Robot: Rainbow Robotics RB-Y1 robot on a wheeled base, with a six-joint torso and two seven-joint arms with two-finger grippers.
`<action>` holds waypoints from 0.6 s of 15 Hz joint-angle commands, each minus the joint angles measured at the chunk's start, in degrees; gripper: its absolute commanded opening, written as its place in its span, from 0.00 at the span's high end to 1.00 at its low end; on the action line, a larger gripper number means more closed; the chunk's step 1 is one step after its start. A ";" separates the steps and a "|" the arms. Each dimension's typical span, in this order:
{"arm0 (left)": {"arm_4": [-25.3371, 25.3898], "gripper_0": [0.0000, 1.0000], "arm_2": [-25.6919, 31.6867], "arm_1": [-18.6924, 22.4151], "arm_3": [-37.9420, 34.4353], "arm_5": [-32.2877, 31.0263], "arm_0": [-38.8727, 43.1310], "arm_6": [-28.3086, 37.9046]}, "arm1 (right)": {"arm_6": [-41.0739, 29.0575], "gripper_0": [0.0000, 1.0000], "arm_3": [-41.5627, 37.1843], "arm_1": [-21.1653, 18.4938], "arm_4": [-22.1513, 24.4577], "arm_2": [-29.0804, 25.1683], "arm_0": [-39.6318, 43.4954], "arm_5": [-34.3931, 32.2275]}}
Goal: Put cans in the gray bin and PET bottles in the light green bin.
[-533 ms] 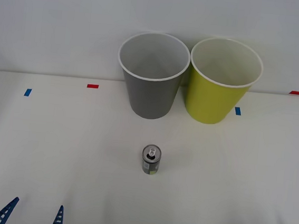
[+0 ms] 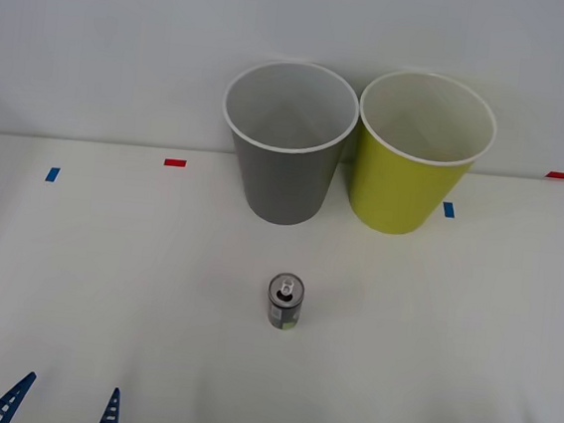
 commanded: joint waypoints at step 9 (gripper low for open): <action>0.00 0.00 0.00 0.00 0.00 0.00 0.00 0.00 | 0.00 0.12 0.00 0.00 0.00 0.00 0.00 0.00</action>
